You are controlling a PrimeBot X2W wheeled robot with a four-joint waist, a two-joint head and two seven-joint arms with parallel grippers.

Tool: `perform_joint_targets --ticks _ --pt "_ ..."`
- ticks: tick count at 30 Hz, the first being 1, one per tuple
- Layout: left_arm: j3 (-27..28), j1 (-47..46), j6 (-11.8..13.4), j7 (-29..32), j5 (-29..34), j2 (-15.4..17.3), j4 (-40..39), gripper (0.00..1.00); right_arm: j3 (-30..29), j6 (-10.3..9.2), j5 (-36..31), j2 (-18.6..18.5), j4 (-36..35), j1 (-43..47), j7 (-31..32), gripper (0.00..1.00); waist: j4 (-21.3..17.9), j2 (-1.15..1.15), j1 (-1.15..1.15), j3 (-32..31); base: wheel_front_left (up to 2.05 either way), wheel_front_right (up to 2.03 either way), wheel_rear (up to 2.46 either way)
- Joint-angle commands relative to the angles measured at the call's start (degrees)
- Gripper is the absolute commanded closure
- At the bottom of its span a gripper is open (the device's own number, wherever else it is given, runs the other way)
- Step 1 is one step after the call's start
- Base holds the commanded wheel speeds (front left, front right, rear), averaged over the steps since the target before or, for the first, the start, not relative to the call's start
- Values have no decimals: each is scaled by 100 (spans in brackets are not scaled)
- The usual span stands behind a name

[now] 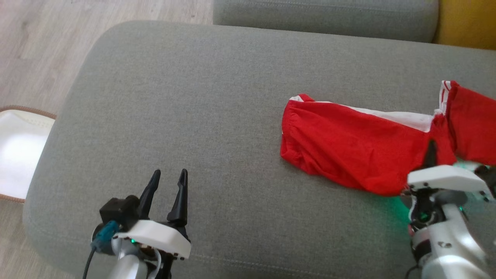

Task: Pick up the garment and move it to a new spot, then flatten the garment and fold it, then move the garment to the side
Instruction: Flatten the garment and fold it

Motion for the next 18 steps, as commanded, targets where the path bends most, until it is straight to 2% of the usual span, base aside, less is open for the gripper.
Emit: perform_joint_targets --ticks 1,4,12,18 --pt "169 -82 -25 -70 58 50 -139 0 390 22 42 29 -279 -109 -148 100 5 0 0 -37 0 0 0" --pt "197 -46 -35 -70 96 50 -109 0 808 22 -7 29 -464 -103 -329 100 5 0 0 -121 0 0 0" --pt "171 82 -47 -70 198 50 -25 0 2089 22 684 29 -1089 -8 -462 100 37 0 0 -370 0 0 0" --pt "161 130 -44 -70 232 50 -3 0 2694 22 924 29 -1517 165 -468 100 104 0 0 -447 0 0 0"
